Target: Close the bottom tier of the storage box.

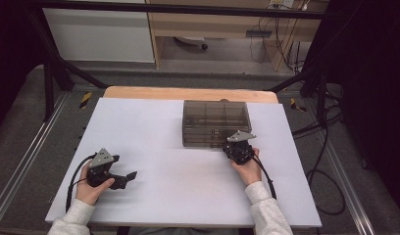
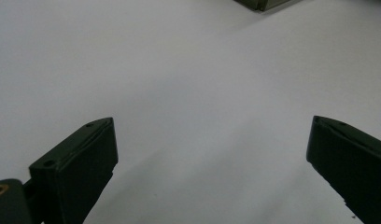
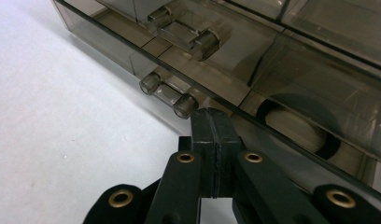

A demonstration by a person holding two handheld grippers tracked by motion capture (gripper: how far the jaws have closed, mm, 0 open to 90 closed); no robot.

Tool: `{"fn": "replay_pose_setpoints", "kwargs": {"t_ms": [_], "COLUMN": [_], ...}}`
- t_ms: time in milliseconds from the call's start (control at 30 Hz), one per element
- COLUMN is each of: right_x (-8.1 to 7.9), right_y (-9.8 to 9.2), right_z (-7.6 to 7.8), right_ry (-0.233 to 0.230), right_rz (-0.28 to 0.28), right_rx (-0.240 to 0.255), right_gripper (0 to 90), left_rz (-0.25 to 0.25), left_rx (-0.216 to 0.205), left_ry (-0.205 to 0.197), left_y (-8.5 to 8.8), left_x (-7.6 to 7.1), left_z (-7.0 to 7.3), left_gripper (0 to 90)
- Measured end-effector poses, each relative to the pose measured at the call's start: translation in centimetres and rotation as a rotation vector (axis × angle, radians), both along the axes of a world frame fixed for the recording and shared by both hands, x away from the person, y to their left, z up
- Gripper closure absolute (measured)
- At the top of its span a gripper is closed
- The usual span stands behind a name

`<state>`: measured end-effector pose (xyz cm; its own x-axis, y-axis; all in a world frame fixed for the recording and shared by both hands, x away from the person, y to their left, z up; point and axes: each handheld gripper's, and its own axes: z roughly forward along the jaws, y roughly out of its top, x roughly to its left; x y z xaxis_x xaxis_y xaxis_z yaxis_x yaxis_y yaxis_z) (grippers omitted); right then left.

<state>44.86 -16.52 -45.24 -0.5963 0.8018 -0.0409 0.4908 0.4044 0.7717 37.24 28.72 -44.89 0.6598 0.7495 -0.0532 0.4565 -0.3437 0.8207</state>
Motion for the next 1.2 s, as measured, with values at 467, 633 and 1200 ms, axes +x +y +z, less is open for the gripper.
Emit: {"fn": "replay_pose_setpoints", "kwargs": {"t_ms": [467,633,1200], "right_x": [0.31,0.41,0.55], "right_y": [0.06,0.11,-0.05], "right_z": [-0.12,-0.21,-0.17], "right_ry": [-0.016,-0.029,-0.042], "right_rz": [-0.011,-0.012,-0.021], "right_rx": [-0.005,-0.009,-0.006], "right_gripper": [90.0,90.0,89.5], "left_rz": [0.000,-0.001,-0.001], "left_rx": [0.000,0.000,0.001], "left_ry": [0.001,0.001,0.001], "left_y": [0.02,-0.01,-0.02], "left_x": [0.00,0.00,0.01], "left_z": [0.00,-0.02,-0.03], "left_gripper": [1.5,1.5,1.5]}}
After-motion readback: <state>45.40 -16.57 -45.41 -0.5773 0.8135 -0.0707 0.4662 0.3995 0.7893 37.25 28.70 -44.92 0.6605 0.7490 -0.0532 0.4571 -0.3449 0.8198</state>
